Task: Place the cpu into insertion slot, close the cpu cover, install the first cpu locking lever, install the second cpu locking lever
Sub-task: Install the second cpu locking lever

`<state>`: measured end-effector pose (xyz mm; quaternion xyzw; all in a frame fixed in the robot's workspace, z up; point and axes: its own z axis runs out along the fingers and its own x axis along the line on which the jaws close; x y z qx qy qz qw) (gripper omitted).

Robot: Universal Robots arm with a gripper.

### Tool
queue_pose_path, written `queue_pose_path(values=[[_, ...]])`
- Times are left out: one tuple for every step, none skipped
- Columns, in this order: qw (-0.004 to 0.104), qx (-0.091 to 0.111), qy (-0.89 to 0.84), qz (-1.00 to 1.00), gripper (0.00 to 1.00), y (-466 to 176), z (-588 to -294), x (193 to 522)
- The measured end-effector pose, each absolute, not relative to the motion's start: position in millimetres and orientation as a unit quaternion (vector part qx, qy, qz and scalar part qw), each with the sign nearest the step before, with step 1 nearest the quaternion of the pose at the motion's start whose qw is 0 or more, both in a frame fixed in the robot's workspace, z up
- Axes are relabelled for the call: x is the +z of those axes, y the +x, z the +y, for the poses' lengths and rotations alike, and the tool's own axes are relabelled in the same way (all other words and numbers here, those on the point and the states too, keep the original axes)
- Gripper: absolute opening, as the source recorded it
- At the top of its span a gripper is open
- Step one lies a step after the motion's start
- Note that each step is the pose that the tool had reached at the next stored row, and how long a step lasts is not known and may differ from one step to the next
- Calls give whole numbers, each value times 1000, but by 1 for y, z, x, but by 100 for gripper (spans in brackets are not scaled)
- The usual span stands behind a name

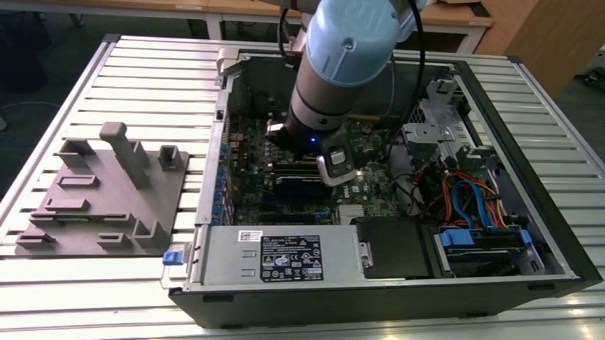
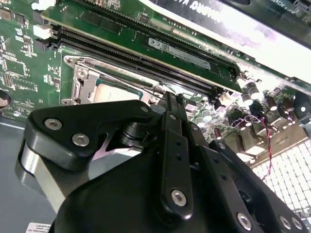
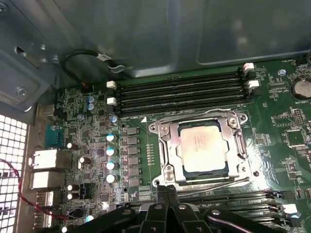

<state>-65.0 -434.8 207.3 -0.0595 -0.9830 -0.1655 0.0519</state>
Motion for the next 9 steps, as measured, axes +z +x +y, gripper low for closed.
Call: queue_pose_path(values=[[52,-166,-59,-983,10,-65,-435,206],[52,-166,-59,-983,10,-65,-435,205],[52,-166,-59,-983,10,-65,-435,203],[52,-166,-59,-983,10,-66,-435,202],[52,-167,-59,-983,10,-66,-435,201],[52,-167,-59,-983,10,-67,-435,200],[52,-168,-59,-983,10,-68,-435,200],[52,-169,-59,-982,10,-69,-435,199],[52,-170,-59,-982,10,-70,-435,199]])
